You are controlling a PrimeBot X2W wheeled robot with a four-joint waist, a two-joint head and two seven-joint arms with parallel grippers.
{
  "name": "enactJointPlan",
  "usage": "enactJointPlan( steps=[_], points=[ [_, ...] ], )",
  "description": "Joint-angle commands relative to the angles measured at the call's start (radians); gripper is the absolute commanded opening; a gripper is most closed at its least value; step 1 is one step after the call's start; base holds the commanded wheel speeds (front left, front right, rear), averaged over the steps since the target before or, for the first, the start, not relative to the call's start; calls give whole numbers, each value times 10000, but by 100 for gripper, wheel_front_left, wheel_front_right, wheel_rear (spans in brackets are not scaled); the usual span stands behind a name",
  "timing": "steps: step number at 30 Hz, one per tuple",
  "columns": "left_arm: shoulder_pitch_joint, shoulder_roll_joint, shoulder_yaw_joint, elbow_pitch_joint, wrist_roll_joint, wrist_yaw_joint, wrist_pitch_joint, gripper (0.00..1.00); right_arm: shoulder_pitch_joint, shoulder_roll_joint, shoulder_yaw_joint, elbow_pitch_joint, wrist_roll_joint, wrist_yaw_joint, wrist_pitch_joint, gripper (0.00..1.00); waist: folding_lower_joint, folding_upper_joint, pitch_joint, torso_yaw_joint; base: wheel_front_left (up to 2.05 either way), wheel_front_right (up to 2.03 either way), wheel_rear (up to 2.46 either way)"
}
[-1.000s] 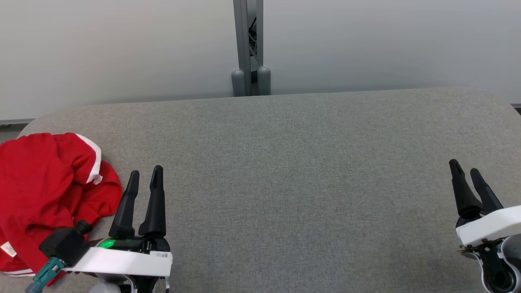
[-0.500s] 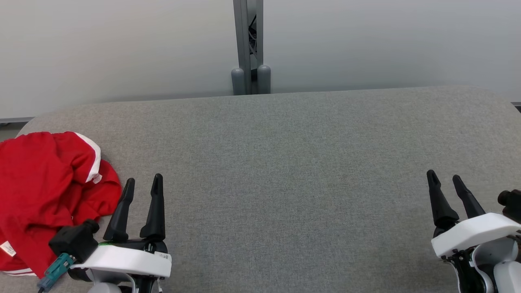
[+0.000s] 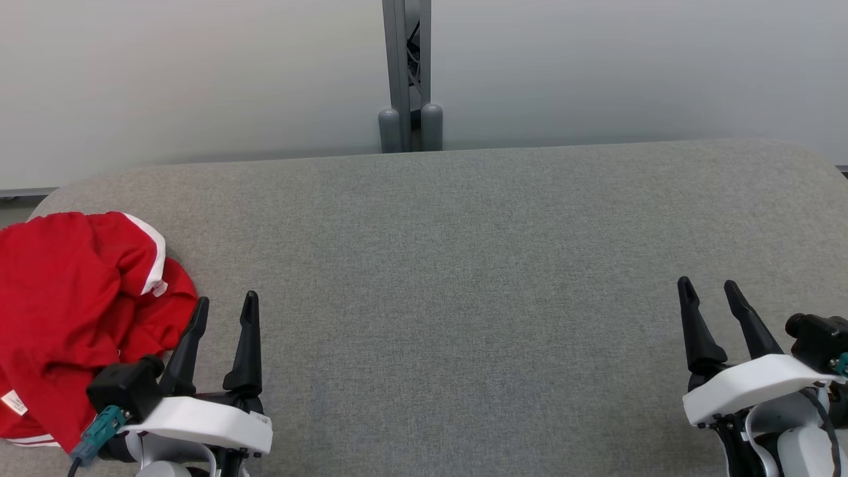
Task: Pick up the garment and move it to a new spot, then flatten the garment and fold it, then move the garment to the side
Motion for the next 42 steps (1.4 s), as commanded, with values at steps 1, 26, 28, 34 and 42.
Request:
enactJointPlan(
  steps=[1,26,28,34,42],
  points=[
    [-198,92,77,-29,254,84,48,100,8,-41,88,-103,-269,3,-191,100,0,0,10,0,0,0,0],
    [-419,264,202,129,1940,507,1017,100,314,115,437,-221,-1631,2,-615,100,0,0,111,-74,0,0,0],
    [-419,268,179,100,2078,547,1027,100,317,120,488,-232,-1808,2,-684,100,0,0,119,-81,0,0,0],
    [-419,339,138,37,2586,722,1033,100,308,121,658,-336,-2047,2,-993,100,0,0,159,-95,0,0,0],
    [-365,247,236,-97,2888,983,1038,100,285,124,798,-473,-2205,2,-1499,100,0,0,175,-99,0,0,0]
  ],
)
